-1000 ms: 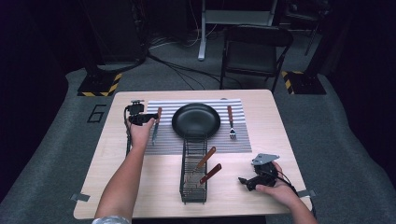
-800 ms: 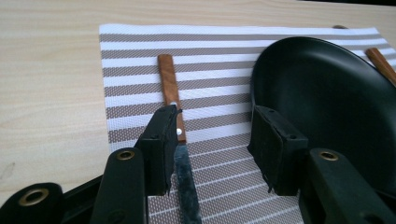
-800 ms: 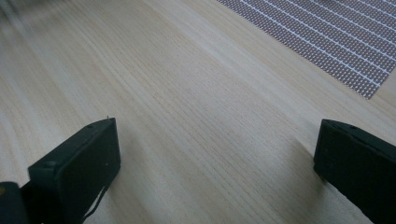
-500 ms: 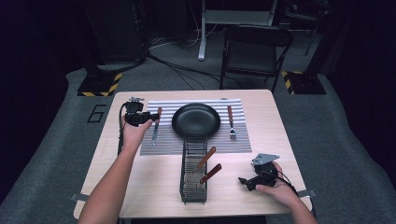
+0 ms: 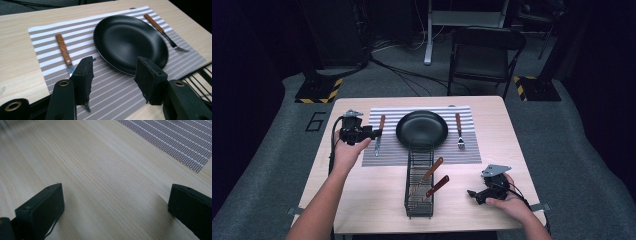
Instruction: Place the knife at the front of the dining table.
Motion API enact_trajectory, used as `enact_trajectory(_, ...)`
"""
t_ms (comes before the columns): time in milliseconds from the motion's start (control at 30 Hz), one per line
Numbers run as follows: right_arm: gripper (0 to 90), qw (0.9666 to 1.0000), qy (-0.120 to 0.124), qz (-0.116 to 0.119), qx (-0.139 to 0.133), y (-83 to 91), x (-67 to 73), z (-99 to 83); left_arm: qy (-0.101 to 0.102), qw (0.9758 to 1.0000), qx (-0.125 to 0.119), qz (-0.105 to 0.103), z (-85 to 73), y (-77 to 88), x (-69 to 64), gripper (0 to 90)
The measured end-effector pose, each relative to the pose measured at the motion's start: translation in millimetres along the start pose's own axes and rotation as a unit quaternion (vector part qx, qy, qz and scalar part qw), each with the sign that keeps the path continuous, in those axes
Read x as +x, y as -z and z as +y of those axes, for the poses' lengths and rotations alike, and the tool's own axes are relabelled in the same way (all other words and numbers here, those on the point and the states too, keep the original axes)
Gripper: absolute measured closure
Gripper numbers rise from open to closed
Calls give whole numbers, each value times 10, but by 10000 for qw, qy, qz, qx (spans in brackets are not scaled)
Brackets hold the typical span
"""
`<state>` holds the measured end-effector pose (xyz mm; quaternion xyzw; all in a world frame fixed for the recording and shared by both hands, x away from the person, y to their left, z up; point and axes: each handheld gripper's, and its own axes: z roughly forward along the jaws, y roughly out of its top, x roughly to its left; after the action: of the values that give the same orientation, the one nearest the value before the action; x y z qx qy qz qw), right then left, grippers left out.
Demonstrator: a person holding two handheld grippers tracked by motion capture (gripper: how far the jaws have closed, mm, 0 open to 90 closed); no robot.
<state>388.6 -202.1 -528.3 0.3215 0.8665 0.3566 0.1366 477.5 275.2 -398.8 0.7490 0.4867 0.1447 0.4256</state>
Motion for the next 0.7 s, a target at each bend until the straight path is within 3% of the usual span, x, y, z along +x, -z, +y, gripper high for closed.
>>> enact_trajectory(267, 0, 10000, -2, -2, 0, 0, 0, 0, -90, 9998, 64, -171, -242, 142, -59, 470)
enact_trajectory(567, 0, 10000, -54, -16, -19, -3, 8, 2, -6, 9999, 133, -39, -506, 179, 54, 462)
enact_trajectory(700, 0, 10000, -5, -8, -5, -1, 1, 0, 101, 9998, 188, 32, -717, 186, 142, 457)
